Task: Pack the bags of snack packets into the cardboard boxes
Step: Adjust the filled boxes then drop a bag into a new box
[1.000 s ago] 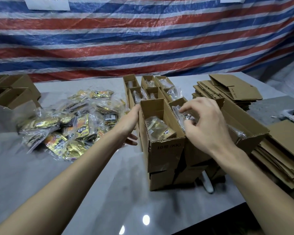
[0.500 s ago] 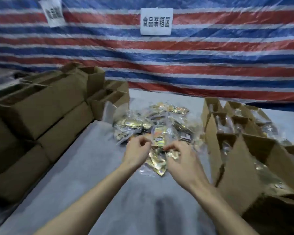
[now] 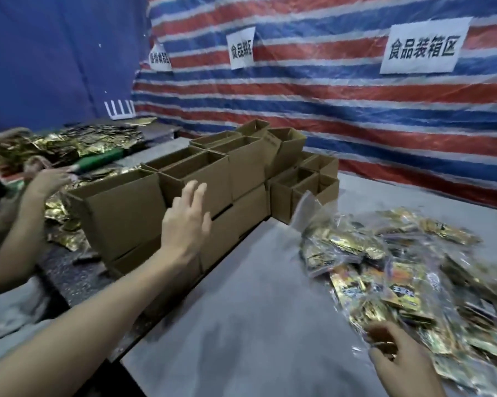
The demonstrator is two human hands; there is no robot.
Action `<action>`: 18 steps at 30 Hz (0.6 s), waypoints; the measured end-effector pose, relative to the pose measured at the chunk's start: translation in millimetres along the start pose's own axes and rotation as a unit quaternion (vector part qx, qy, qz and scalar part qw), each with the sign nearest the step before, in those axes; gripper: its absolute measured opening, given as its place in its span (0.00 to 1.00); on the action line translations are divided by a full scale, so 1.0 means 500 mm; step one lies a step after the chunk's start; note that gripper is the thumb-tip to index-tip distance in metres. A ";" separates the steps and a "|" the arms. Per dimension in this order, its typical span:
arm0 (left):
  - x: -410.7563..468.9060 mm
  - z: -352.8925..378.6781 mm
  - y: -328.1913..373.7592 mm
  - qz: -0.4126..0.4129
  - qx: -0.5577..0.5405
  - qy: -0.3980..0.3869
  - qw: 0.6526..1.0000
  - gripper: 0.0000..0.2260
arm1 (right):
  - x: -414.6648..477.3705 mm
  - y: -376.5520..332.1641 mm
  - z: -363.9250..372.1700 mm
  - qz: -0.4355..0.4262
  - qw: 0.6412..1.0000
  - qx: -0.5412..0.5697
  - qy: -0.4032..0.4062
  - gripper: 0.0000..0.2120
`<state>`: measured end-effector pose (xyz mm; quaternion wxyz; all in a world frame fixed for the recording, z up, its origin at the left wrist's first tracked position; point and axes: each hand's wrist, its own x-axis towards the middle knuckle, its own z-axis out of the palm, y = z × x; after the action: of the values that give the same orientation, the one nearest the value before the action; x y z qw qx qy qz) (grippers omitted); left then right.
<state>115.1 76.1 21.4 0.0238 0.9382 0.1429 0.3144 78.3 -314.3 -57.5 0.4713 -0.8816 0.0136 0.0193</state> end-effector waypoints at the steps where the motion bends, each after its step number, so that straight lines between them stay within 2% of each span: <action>1: 0.034 -0.003 -0.015 -0.010 0.009 0.006 1.000 0.30 | 0.003 -0.001 0.003 -0.002 1.000 0.002 -0.002 0.20; 5: 0.141 -0.011 -0.053 -0.062 0.027 -0.070 0.995 0.33 | 0.015 0.006 0.000 -0.020 0.999 0.013 -0.027 0.20; 9: 0.183 0.000 -0.074 -0.112 -0.016 -0.166 0.980 0.21 | 0.020 0.023 -0.013 -0.028 0.999 0.032 -0.035 0.21; 13: 0.189 -0.014 -0.082 -0.144 -0.106 -0.115 0.977 0.14 | 0.016 0.021 -0.037 -0.040 0.998 0.026 -0.029 0.24; 18: 0.211 -0.060 -0.076 -0.125 -0.118 -0.078 0.982 0.09 | 0.016 0.019 -0.071 -0.068 0.997 0.019 -0.013 0.20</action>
<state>167.9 141.1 101.6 0.1842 0.9251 0.2190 0.2495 86.8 -349.1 -46.3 0.4880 -0.8713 -0.0518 -0.0018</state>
